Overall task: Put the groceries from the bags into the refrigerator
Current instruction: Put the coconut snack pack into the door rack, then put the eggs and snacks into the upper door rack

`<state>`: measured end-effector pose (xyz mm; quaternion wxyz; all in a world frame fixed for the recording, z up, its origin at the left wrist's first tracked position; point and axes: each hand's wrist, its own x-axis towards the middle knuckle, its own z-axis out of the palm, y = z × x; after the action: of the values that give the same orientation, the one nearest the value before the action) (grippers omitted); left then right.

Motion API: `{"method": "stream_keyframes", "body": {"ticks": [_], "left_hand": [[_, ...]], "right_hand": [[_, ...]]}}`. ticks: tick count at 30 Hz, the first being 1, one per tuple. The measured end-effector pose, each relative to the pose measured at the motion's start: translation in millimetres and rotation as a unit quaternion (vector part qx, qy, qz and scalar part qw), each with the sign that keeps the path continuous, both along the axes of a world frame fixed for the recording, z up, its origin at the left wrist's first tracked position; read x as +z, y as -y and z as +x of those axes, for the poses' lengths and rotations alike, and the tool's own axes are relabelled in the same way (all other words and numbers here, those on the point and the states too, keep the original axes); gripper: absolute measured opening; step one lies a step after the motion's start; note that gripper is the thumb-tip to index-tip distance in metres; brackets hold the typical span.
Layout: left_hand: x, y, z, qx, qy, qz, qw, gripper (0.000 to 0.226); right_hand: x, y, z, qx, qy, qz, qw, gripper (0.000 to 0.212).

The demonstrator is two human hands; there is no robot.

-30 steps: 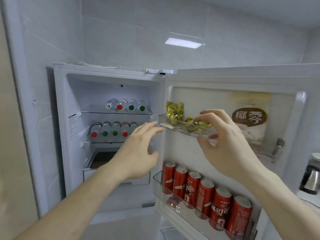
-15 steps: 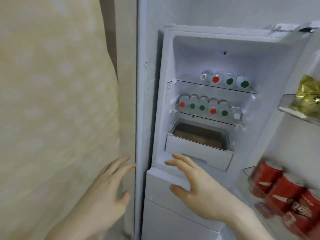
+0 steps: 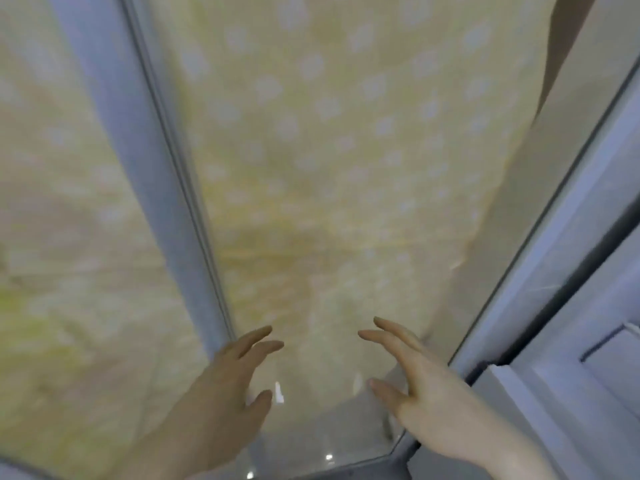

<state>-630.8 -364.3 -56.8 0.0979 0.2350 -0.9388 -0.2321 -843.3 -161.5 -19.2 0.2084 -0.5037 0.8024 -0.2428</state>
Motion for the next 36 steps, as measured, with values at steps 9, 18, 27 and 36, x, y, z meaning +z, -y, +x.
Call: {"method": "stream_keyframes", "body": {"ticks": [9, 18, 27, 36], "left_hand": [[2, -33, 189, 0.252, 0.022, -0.002, 0.967, 0.06], [-11, -112, 403, 0.462, 0.025, -0.012, 0.887, 0.069], [-25, -201, 578, 0.588, 0.023, 0.002, 0.809, 0.067], [-38, -238, 649, 0.663, -0.009, 0.01, 0.749, 0.06]], "right_hand": [[-6, 96, 106, 0.257, -0.009, 0.004, 0.966, 0.05], [-15, 140, 312, 0.453, -0.012, -0.011, 0.891, 0.047], [-32, 130, 507, 0.556, -0.003, -0.006, 0.831, 0.047], [-46, 141, 612, 0.617, -0.004, 0.005, 0.787, 0.049]]}}
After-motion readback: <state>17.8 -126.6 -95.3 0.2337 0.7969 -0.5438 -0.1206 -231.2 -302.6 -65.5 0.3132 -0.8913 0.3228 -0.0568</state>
